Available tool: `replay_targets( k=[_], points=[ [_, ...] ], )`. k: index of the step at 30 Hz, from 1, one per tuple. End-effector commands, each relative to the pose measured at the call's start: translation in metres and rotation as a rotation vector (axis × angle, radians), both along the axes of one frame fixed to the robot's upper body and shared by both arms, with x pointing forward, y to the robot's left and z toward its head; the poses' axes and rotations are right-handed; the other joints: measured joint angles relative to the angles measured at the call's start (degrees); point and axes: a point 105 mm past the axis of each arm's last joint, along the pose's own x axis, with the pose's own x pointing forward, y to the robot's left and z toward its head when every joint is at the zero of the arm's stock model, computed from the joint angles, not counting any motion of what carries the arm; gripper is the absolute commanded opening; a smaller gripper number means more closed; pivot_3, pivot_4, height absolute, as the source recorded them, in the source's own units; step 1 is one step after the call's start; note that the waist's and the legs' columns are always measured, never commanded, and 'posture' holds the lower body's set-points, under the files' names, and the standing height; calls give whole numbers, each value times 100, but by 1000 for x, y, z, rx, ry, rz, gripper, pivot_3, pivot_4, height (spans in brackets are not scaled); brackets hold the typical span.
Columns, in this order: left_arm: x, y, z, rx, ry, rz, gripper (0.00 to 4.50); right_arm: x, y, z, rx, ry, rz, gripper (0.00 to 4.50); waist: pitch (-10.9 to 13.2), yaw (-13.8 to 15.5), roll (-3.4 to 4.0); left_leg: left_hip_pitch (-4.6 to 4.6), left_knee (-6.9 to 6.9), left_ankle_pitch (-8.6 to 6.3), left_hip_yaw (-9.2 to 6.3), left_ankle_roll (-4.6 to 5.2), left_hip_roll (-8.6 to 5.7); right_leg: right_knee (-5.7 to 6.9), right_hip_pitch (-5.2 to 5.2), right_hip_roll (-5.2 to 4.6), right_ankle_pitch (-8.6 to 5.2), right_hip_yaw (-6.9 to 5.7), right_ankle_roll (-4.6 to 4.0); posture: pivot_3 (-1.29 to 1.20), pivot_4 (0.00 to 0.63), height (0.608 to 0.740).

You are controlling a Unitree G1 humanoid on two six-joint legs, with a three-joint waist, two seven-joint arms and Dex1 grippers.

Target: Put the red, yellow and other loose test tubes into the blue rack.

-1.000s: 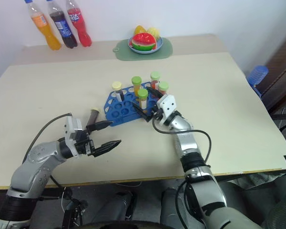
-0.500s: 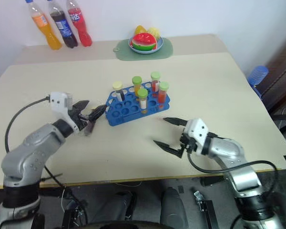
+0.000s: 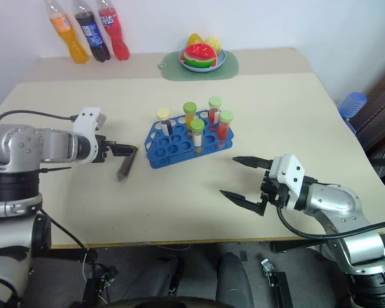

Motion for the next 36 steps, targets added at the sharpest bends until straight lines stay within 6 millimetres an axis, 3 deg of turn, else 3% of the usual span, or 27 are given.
replay_targets(
  k=[1, 6, 9, 15, 21, 24, 27, 30, 36],
  points=[
    [6, -5, 2, 12, 45, -16, 4500, -3, 8, 10, 0, -54, 25, 4466, 0, -7, 0, 0, 0, 0, 1, 0, 0, -1, -1, 0, 0, 0, 0, 0, 150, 740],
    [13, -16, -7, 51, 107, -27, 4500, -1, 10, 10, -5, -69, 21, 4466, 0, -14, -1, 0, 0, 4, 2, -6, 0, 0, -1, 0, 0, 0, 0, 0, 150, 740],
    [14, -18, -13, 61, 148, -27, 3735, -1, 11, 11, -5, -72, 19, 4500, 1, -22, -1, -1, -2, 15, 3, -27, 2, 0, -5, 1, 0, 0, 0, 0, 150, 740],
    [12, -17, -22, 101, 169, -31, 861, 5, 8, 9, -18, -82, -24, 4500, 0, -13, -1, -1, 0, 15, 4, -27, 2, 0, -3, 1, 0, 1, 0, 0, 150, 740],
    [-4, -10, -1, 31, 40, -109, 756, 8, 6, 8, -17, -89, -48, 4500, 1, -71, -1, -1, -4, 15, 5, -28, 4, 1, -8, 1, 0, 3, 0, 0, 150, 740],
    [-9, 1, 19, 119, -272, -199, 756, 14, 4, 5, -16, -93, -81, 4500, 1, -110, -1, -3, -4, 15, 9, -29, 7, 1, -12, 2, 0, 5, -1, 0, 150, 740],
    [-27, -15, 46, 30, -591, -424, 756, 18, 1, -2, -23, -89, -110, 4500, 1, -120, -1, -2, -8, 11, 18, -33, 14, -2, -14, 2, 1, 6, -4, 0, 150, 740],
    [-49, -19, 42, 29, -662, -514, 756, 20, -2, -10, -26, -67, -124, 4500, 2, -5, 0, -2, -4, 1, 22, -15, 16, -14, -4, 1, 5, 4, -10, 0, 150, 740],
    [-55, -52, 68, -81, -972, -538, 756, 27, -13, -28, 14, -14, -188, 4500, 2, 112, -1, 0, 4, -14, 25, 10, 16, -33, 13, 1, 9, 2, -14, 0, 150, 740]
  ],
)
